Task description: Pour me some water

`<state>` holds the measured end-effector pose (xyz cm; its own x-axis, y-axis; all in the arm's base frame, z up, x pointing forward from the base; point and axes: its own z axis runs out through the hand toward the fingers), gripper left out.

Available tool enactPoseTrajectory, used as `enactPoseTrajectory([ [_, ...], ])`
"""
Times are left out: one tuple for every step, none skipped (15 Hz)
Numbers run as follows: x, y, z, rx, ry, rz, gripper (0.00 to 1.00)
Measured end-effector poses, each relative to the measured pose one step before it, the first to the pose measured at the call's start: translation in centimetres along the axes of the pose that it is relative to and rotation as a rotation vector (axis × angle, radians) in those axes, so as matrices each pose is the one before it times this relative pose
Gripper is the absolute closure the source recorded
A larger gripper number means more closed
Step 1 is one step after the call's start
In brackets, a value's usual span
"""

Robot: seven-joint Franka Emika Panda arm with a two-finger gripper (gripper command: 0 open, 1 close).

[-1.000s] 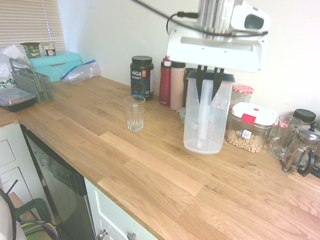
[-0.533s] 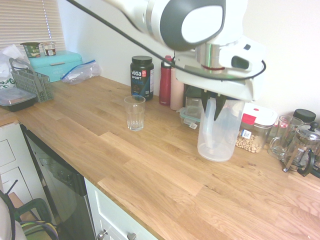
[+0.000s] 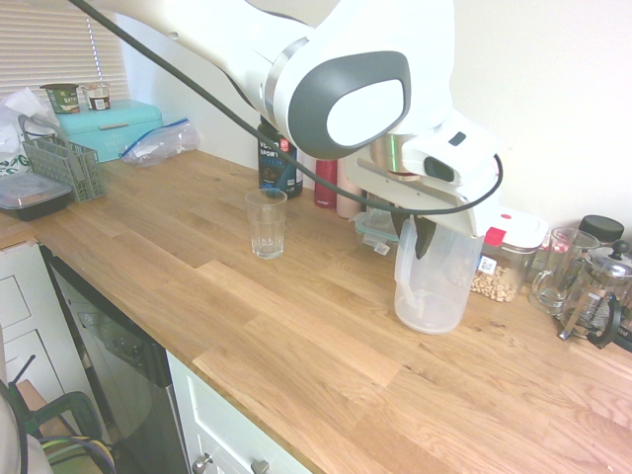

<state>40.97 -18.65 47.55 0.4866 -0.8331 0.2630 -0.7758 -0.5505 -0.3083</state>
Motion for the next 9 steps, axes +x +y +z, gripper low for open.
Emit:
enactPoseTrajectory([
  [-0.423,0.122,0.487,-0.00069,-0.00300,-0.00061,1.00],
  [-0.420,0.095,0.475,0.00106,0.00121,-0.00147,1.00],
  [-0.374,0.132,0.443,0.00254,0.00450,-0.00080,1.00],
  [-0.166,0.100,0.209,0.00203,0.00324,0.00046,0.00],
  [-0.019,0.045,0.028,-0.00024,-0.00047,-0.00041,0.00],
  [0.024,0.053,0.004,-0.00053,0.00017,0.00024,0.00],
  [0.028,0.045,-0.003,-0.00039,0.00026,0.00044,0.00],
  [0.021,0.045,0.003,-0.00061,-0.00016,0.00033,0.00],
  [0.019,0.061,0.010,-0.00107,-0.00029,0.00004,0.00],
])
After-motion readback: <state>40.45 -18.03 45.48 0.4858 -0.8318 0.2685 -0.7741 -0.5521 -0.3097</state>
